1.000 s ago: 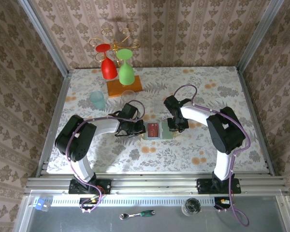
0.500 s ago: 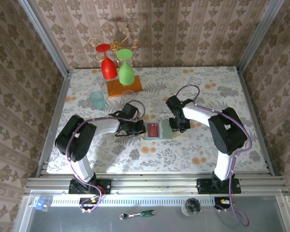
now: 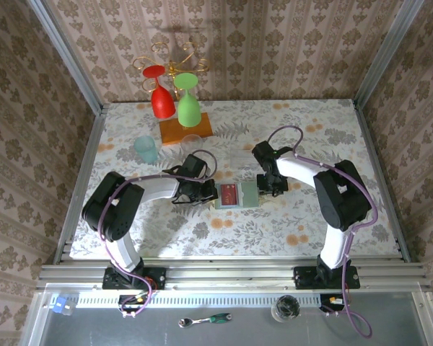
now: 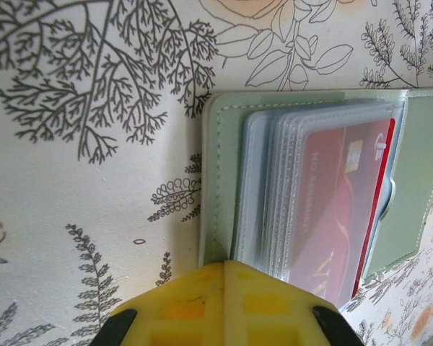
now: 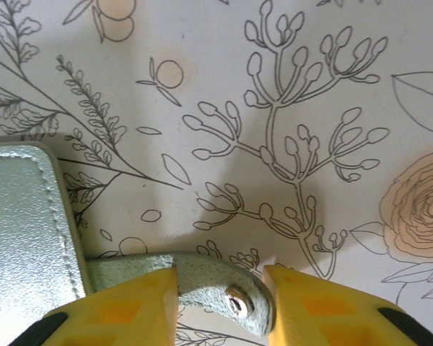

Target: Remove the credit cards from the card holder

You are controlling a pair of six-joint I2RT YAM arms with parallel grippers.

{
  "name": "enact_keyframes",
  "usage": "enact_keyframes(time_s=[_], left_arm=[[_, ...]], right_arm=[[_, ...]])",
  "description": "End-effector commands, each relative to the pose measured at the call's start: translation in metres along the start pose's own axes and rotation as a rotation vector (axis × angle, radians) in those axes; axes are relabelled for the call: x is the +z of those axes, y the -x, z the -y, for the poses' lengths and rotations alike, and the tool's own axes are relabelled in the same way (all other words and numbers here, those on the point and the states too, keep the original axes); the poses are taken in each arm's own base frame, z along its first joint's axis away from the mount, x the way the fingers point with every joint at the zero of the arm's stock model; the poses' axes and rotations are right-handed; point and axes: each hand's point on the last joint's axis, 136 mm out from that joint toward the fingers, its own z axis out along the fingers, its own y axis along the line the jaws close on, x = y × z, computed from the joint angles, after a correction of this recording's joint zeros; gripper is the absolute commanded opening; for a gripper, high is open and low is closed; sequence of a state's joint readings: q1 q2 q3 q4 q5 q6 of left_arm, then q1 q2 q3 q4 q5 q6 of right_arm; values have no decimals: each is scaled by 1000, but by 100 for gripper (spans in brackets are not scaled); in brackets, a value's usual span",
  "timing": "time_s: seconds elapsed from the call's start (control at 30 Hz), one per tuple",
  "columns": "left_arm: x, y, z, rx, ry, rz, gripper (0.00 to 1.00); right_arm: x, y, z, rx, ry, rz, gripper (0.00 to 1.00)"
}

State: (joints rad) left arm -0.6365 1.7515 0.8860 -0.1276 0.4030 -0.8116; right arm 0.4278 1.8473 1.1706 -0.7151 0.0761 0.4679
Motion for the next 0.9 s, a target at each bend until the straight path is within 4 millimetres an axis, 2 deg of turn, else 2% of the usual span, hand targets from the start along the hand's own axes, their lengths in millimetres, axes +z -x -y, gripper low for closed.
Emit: enact_keyframes(time_s=[0.0,0.27,0.6,0.7,0.87], left_arm=[[2,-31,-40,-74,155,-96,0],[3,-31,-40,-75,154,-101,0],[3,-27,-36,-62,144,-95,0],[-2,-20,-27,-39,119,-75,0],[-13,-6,-4,-8,63,-43,1]], right_arm=[[-1,-10,38,9,-147,-19,39],[-4,-9,43,10,-155,-14,39],[3,-12,37,10,-129,-36,38],[2,-11,33,14,-105,-36,38],[-15,-2,23,22,-47,-3,40]])
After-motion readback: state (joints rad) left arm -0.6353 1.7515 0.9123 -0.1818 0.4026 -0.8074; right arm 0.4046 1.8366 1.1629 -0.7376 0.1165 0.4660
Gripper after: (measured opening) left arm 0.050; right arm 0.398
